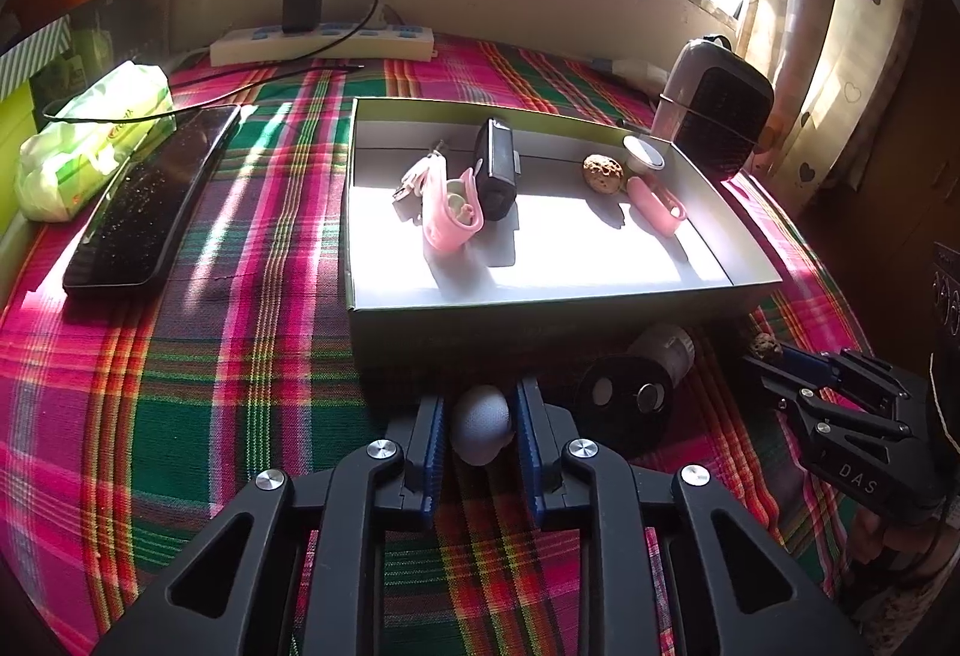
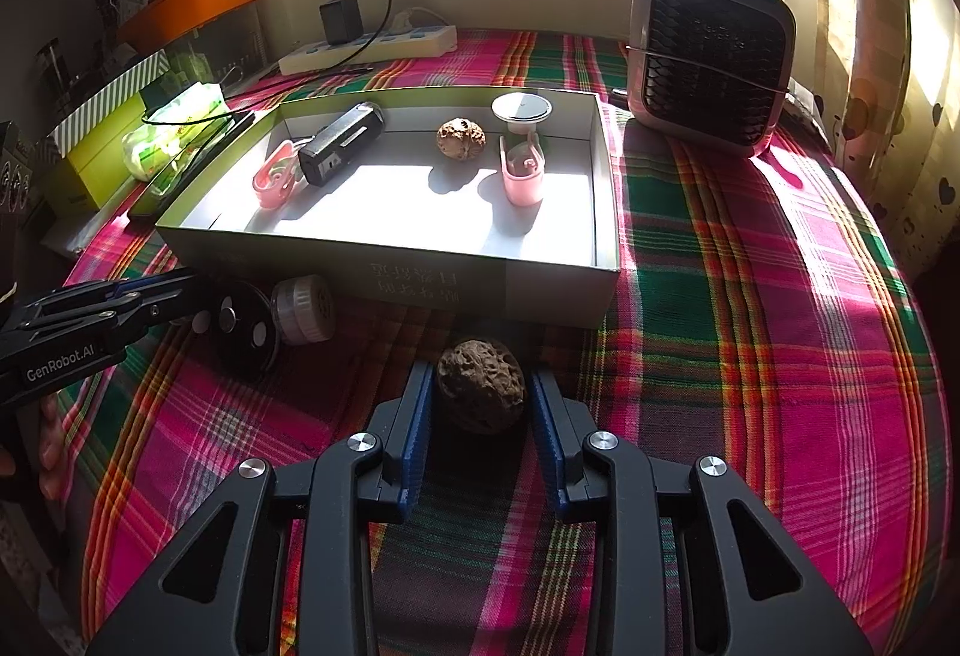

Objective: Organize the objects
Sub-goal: 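Close the left gripper on the white ball while the right gripper closes on the walnut, then carry the walnut into the box with the right gripper while the left gripper carries the white ball over it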

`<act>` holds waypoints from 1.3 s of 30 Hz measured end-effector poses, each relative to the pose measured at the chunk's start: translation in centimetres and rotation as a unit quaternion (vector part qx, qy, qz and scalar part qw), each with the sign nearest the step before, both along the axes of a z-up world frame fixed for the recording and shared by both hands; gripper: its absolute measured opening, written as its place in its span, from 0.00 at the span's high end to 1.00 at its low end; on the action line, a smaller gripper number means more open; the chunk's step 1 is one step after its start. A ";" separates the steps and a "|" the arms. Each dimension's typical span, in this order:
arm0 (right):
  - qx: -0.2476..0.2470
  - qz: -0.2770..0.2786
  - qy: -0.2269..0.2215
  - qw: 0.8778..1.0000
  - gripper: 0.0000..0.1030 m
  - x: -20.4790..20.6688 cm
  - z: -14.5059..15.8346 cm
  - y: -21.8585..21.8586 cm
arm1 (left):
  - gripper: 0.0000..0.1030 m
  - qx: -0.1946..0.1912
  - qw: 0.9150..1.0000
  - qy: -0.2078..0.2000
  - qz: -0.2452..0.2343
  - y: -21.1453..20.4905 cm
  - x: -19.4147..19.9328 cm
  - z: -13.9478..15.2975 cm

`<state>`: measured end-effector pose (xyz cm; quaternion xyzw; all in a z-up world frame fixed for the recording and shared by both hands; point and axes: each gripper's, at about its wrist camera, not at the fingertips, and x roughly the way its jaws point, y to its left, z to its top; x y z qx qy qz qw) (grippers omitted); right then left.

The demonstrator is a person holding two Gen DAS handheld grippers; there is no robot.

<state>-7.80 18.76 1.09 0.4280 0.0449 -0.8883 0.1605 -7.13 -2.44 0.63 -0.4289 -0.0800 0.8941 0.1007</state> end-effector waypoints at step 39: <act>-0.010 0.002 0.013 1.000 0.69 0.3 1.2 -0.1 | 0.81 0.006 1.000 0.019 0.000 -0.4 0.6 1.4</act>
